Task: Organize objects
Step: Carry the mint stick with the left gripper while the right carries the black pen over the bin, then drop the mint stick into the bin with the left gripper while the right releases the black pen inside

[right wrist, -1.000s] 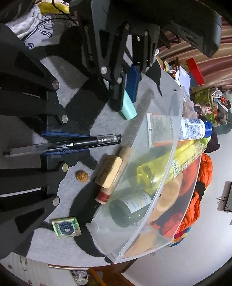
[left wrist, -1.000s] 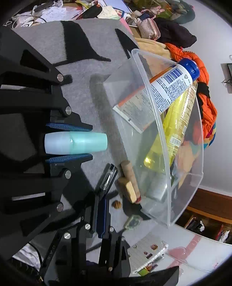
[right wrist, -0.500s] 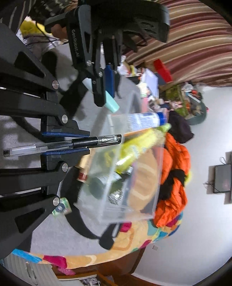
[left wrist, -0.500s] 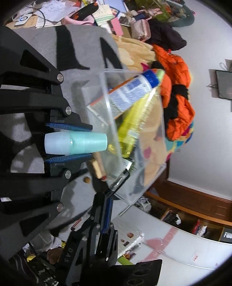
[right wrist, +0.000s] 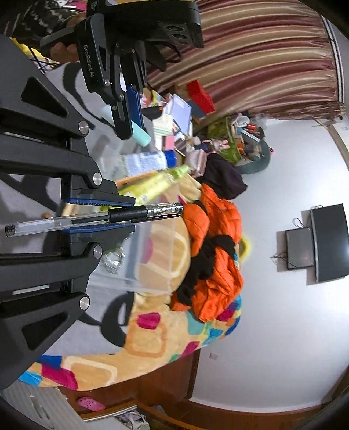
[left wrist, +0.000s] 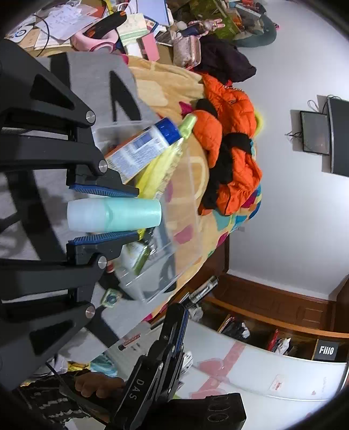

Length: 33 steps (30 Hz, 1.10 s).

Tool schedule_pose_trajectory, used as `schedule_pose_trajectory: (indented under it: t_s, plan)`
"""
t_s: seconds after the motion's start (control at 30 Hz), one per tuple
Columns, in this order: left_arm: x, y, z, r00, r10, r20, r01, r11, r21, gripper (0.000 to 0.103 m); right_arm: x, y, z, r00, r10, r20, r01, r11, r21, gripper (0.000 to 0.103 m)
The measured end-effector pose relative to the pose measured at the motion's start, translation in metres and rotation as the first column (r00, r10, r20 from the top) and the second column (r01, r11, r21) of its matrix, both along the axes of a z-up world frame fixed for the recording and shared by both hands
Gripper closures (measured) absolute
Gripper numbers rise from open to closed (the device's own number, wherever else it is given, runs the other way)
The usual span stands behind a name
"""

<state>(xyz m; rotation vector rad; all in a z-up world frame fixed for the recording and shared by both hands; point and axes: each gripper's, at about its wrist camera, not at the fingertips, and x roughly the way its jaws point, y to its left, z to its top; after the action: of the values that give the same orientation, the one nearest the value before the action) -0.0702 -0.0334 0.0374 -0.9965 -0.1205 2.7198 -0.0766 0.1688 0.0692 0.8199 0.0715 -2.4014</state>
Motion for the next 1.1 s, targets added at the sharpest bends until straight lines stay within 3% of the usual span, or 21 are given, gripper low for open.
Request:
schedule_pose_trajectory:
  t_s: [0.5,0.8,1.1]
  plan:
    - [-0.051,-0.009,-0.006,0.999,0.043,0.005,-0.043,0.998,-0.036,0.079,-0.058,-0.017,-0.001,0.999,-0.018,-0.027,0.020,0.998,0.064,0.092]
    - [-0.074,0.009,-0.029,0.999,0.045,0.025,-0.042,0.991,-0.124,0.079,-0.087,-0.036,-0.031,0.999,-0.002,0.038,-0.003,0.992,0.129,0.092]
    - [-0.082,0.021,-0.048,0.997,0.015,0.071,-0.007,0.993,-0.118,0.079,-0.100,-0.043,-0.059,0.993,0.028,0.114,-0.045,0.988,0.150,0.092]
